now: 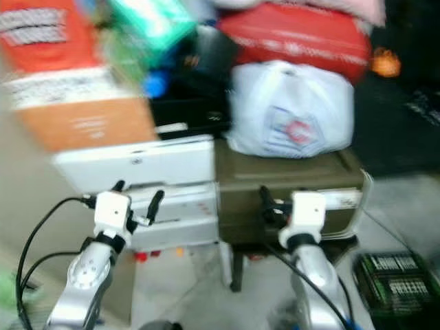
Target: Clean up the room
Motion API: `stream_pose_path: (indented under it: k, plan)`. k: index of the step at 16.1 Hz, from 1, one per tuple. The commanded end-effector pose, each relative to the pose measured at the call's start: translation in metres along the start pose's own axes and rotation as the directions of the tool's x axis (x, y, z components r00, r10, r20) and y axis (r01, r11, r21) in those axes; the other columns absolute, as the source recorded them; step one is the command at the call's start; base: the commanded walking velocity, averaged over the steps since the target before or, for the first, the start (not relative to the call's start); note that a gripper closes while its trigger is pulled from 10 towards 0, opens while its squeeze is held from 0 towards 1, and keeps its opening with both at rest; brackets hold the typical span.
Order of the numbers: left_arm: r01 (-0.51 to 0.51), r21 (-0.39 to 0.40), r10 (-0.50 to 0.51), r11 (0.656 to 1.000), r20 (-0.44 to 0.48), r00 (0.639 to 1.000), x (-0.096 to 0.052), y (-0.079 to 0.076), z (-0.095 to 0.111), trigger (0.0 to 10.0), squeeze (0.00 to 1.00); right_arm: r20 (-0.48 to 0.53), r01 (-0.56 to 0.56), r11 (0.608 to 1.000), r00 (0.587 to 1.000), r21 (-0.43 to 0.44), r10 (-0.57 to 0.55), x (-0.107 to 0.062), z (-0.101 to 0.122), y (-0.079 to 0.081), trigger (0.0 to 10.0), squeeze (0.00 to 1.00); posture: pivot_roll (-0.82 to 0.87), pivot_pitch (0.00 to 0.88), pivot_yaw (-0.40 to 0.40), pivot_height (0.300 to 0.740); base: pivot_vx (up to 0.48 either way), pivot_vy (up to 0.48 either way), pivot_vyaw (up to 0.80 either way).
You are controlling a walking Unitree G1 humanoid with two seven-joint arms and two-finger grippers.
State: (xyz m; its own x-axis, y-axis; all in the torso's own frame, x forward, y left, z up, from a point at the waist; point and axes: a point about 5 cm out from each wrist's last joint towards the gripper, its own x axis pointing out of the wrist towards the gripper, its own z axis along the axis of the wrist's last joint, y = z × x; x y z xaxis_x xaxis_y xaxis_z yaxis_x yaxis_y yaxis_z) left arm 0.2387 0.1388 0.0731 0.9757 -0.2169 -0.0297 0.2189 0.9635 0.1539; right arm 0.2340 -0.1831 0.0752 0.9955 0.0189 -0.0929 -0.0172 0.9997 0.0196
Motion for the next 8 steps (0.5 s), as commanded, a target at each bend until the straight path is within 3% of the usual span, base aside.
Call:
stream_pose_path:
  k: [1, 4, 6, 8]
  plan:
    - [-0.005, 0.022, 0.005, 1.000, -0.011, 1.000, -0.004, 0.007, 0.000, 10.0, 0.00, 0.032, -0.017, 1.000, 0.999, 0.001, 0.017, 0.001, 0.008, 0.006, 10.0, 0.00, -0.09, 0.015, 0.017, 0.740, 0.000, 0.000, 0.80]
    - [-0.038, 0.040, 0.040, 0.998, -0.051, 0.998, -0.032, 0.017, -0.009, 10.0, 0.00, 0.000, 0.002, 1.000, 1.000, -0.025, -0.002, -0.021, 0.004, -0.008, 10.0, 0.00, -0.08, 0.029, 0.010, 0.740, 0.000, 0.000, 0.80]
    - [-0.079, 0.073, 0.086, 0.994, -0.102, 0.991, -0.060, 0.024, -0.017, 10.0, 0.00, -0.066, 0.005, 0.999, 0.998, -0.051, -0.008, -0.048, -0.009, -0.018, 10.0, 0.00, -0.08, 0.044, 0.005, 0.740, 0.000, 0.000, 0.80]
    - [-0.109, 0.093, 0.120, 0.990, -0.122, 0.985, -0.070, 0.029, -0.020, 10.0, 0.00, -0.097, -0.004, 0.998, 0.995, -0.056, -0.002, -0.058, -0.015, -0.018, 10.0, 0.00, -0.08, 0.050, 0.006, 0.740, 0.000, 0.000, 0.80]
